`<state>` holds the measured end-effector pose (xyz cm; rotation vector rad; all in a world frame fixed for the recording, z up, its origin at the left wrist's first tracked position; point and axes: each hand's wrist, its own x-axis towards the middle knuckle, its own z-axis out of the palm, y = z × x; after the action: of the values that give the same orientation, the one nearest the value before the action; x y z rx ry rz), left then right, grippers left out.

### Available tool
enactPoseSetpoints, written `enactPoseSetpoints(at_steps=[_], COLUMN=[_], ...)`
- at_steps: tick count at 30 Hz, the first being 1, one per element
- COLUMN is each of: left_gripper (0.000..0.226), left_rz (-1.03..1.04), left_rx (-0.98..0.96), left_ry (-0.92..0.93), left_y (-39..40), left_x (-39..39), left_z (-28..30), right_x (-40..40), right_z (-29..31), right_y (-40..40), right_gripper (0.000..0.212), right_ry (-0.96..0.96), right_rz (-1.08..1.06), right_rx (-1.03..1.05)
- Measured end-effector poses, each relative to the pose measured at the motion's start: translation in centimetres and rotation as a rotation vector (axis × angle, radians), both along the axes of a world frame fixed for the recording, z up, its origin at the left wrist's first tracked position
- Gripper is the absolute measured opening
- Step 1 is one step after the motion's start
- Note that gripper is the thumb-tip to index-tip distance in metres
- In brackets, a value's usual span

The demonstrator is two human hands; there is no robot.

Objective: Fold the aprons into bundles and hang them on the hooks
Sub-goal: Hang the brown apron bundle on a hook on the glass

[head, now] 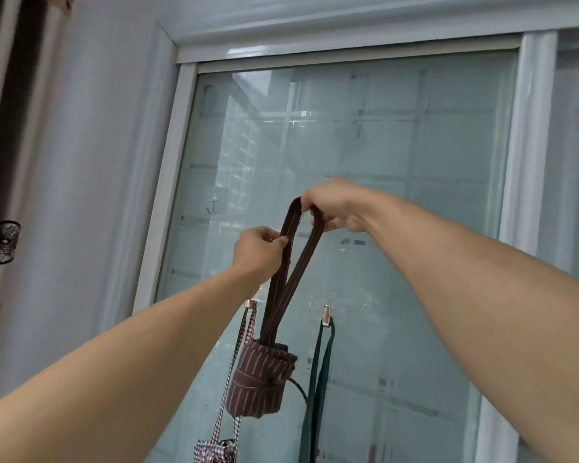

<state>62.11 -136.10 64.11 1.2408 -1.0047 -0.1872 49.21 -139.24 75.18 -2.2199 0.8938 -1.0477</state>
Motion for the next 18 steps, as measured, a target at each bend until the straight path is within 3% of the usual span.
enactPoseSetpoints(at_steps=[7, 14, 18], left_gripper=[0.008, 0.020, 0.023], left_rz=[0.045, 0.127, 0.145], left_rx=[0.012, -0.106, -0.112], left_ry=[-0.081, -0.025, -0.025], left_y=[-0.8, -0.4, -0.8], left_x=[0.8, 1.2, 1.1], left_z=[0.0, 0.3, -0.1], right_x=[1.1, 1.3, 1.3], right_z=[-0.8, -0.5, -0.9], right_y=[-1.2, -1.6, -1.7], right_gripper=[0.012, 0.020, 0.010], right_ry=[0.019, -0.036, 0.021], right_rz=[-0.229, -0.237, -0.287], right_rx=[-0.413, -0.573, -0.621])
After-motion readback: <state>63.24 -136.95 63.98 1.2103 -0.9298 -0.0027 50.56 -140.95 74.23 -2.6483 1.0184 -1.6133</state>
